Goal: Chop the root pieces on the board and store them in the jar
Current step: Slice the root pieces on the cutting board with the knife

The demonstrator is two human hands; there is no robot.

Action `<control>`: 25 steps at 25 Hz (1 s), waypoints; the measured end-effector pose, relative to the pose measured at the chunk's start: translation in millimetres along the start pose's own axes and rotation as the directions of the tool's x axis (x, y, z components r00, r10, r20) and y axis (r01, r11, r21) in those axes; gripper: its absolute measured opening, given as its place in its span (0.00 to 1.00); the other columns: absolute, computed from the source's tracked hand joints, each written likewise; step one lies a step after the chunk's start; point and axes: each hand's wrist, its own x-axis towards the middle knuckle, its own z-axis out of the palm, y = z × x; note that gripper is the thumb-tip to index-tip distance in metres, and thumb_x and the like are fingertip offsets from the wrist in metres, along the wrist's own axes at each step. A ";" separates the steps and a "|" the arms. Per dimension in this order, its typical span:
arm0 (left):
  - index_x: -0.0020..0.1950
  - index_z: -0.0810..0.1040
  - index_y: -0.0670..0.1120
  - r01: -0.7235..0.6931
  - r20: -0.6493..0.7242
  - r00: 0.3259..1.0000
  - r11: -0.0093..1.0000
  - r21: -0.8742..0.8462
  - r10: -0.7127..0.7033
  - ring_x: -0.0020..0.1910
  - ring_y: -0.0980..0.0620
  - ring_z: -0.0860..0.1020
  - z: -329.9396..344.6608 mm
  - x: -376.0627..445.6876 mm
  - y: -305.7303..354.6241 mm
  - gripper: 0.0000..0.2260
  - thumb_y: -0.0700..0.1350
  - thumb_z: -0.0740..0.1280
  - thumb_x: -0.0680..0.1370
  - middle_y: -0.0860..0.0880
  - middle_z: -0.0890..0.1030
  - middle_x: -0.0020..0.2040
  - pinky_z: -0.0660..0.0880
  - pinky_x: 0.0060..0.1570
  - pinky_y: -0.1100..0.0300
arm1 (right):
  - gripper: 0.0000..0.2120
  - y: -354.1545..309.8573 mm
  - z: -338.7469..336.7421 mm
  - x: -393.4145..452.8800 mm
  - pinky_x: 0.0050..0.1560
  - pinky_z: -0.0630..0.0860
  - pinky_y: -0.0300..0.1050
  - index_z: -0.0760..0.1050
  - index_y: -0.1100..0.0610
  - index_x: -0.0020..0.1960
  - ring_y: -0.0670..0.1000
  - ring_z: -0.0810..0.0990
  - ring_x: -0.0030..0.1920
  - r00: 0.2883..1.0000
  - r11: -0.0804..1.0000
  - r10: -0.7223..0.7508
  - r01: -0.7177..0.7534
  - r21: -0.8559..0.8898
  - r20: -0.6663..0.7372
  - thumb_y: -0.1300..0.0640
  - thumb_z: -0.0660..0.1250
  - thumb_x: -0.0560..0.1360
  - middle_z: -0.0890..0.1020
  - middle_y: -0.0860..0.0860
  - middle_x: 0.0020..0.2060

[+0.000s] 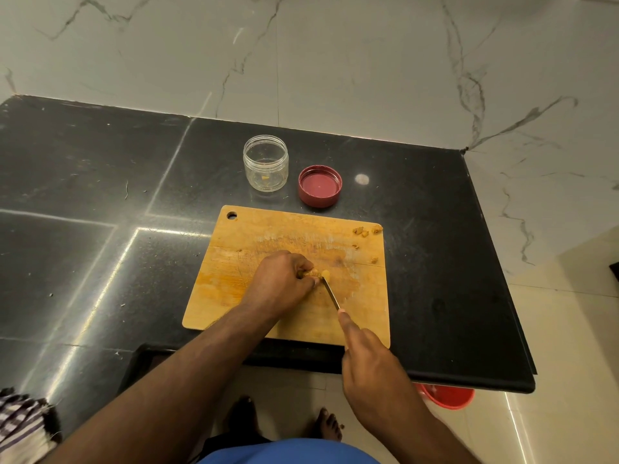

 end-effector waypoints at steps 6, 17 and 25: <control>0.65 0.81 0.48 0.001 0.036 0.999 1.000 -0.014 -0.001 0.50 0.56 0.77 -3.2 -0.6 -0.1 0.18 0.50 0.73 0.77 0.49 0.82 0.58 0.73 0.49 0.62 | 0.24 4.9 -21.9 -2.8 0.41 0.71 0.30 0.57 0.42 0.77 0.37 0.72 0.42 0.997 0.964 0.043 -0.026 0.263 -0.059 0.55 0.55 0.83 0.70 0.37 0.51; 0.63 0.83 0.47 0.001 -0.010 1.000 0.998 -0.055 -0.002 0.47 0.59 0.78 -3.8 -5.1 -2.7 0.16 0.48 0.74 0.76 0.50 0.85 0.56 0.71 0.42 0.67 | 0.27 -18.1 -8.6 16.3 0.45 0.75 0.41 0.49 0.44 0.79 0.45 0.74 0.45 0.997 0.997 -0.062 0.063 0.031 -0.045 0.55 0.52 0.83 0.70 0.43 0.53; 0.63 0.83 0.48 -0.018 -0.014 1.000 0.999 -0.027 0.018 0.47 0.59 0.77 -1.4 -1.9 -5.6 0.16 0.49 0.74 0.76 0.50 0.84 0.57 0.68 0.40 0.69 | 0.27 -18.6 -5.6 23.0 0.46 0.74 0.41 0.49 0.46 0.79 0.46 0.74 0.48 0.998 0.997 -0.065 0.065 -0.042 -0.003 0.57 0.51 0.83 0.71 0.48 0.57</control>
